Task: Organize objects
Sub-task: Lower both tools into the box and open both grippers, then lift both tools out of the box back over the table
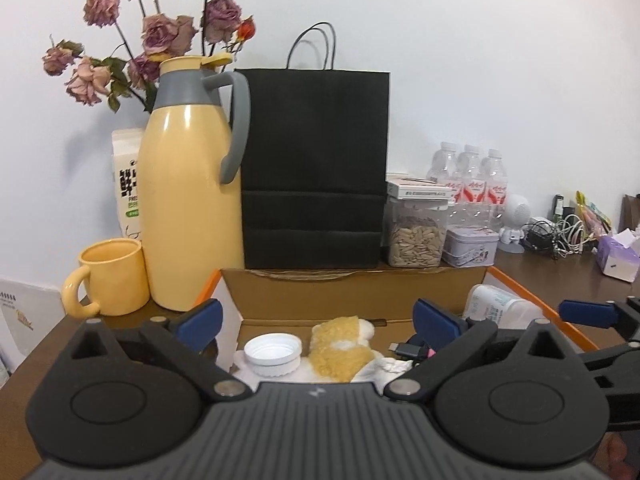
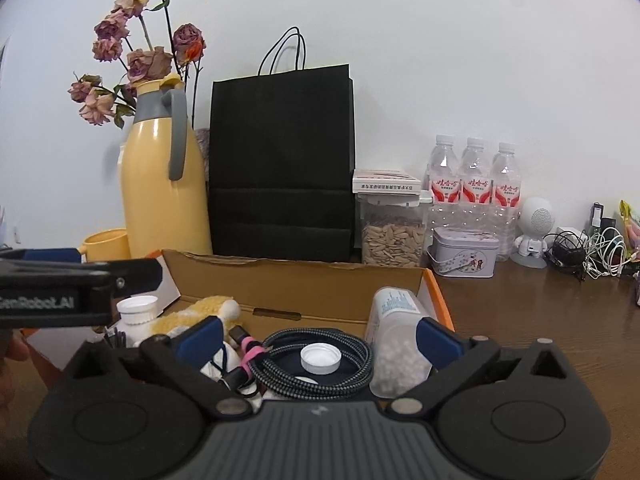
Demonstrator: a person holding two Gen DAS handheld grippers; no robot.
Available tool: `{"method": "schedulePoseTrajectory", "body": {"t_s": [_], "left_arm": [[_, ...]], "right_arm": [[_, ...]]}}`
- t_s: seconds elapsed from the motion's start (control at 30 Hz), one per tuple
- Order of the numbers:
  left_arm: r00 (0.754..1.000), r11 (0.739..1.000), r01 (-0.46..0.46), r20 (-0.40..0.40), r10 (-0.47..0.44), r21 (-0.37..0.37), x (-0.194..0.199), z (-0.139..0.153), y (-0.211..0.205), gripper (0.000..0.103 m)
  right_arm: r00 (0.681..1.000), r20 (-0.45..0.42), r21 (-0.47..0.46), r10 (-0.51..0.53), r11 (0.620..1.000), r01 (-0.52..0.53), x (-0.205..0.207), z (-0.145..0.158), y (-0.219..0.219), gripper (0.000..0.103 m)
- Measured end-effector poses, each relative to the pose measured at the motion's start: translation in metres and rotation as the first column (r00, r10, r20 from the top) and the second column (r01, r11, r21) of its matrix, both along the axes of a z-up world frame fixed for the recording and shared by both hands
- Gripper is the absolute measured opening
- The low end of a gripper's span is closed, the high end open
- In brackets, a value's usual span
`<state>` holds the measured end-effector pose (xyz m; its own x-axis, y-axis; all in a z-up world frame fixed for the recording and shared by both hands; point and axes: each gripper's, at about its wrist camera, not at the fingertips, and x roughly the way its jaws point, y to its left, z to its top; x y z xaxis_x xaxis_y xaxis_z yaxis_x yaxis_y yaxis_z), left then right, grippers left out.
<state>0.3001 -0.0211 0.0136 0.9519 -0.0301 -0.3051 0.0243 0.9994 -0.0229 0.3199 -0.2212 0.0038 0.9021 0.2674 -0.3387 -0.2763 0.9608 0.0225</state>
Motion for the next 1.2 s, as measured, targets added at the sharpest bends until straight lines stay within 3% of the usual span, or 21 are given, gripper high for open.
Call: {"method": "schedulePoseTrajectory", "body": {"t_s": [0.6,1.2], "left_arm": [[0.996,0.997,-0.041,0.073,0.046,-0.060,-0.032,0.003,0.015,0.103],[0.999,0.998,-0.054,0.005,0.054,-0.033,-0.106,-0.020,0.031,0.103]], "right_arm": [[0.998,0.051,-0.020,0.029,0.999,-0.028,-0.028,0.012,-0.005,0.103],[0.997,0.069,-0.068,0.044,0.997,-0.040,-0.095,-0.006,-0.019,0.103]]}}
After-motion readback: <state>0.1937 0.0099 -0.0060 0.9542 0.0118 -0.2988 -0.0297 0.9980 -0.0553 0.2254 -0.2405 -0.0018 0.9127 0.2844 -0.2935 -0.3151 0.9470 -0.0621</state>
